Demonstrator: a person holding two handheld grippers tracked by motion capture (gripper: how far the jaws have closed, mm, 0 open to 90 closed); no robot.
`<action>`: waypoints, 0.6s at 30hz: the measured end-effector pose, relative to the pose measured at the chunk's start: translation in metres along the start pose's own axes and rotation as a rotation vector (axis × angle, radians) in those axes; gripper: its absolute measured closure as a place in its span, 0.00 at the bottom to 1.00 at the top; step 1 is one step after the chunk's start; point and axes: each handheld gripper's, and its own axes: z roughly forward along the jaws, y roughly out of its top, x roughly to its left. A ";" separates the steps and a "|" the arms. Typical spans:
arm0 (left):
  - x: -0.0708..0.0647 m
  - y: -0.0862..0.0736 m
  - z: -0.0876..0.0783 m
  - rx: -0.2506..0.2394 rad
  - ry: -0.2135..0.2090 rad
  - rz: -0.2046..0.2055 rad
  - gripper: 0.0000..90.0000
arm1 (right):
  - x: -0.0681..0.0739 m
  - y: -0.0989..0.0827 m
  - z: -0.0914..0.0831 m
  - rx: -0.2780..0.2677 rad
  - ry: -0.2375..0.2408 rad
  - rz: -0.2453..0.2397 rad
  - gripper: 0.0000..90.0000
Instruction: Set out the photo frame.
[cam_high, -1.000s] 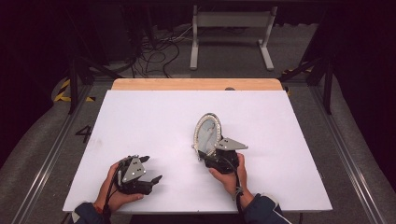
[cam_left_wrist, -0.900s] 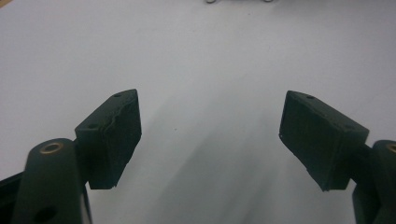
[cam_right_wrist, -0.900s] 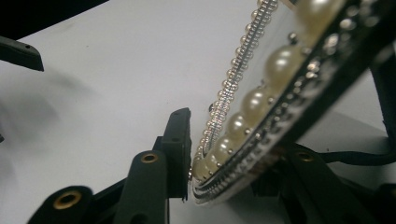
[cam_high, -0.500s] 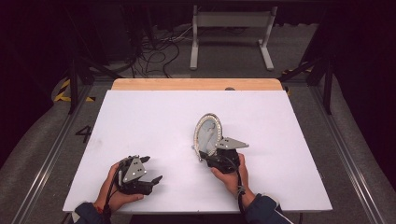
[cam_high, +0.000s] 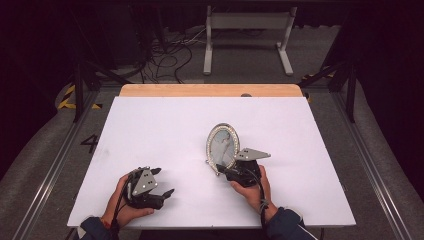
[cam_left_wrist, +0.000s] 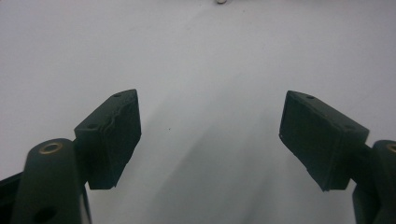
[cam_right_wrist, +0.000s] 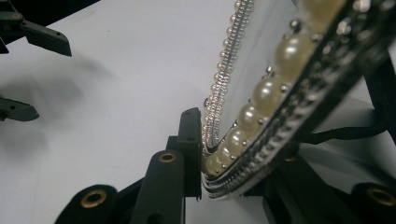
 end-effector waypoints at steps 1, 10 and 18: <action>0.000 0.000 0.000 0.004 -0.001 0.004 0.24 | 0.000 0.000 0.000 -0.001 0.002 0.002 0.83; -0.002 0.001 0.004 0.006 -0.010 0.004 0.24 | 0.004 -0.002 0.012 -0.041 -0.026 0.021 0.72; -0.003 0.001 0.004 0.010 -0.014 0.008 0.24 | -0.002 0.000 0.010 -0.035 0.003 0.055 0.86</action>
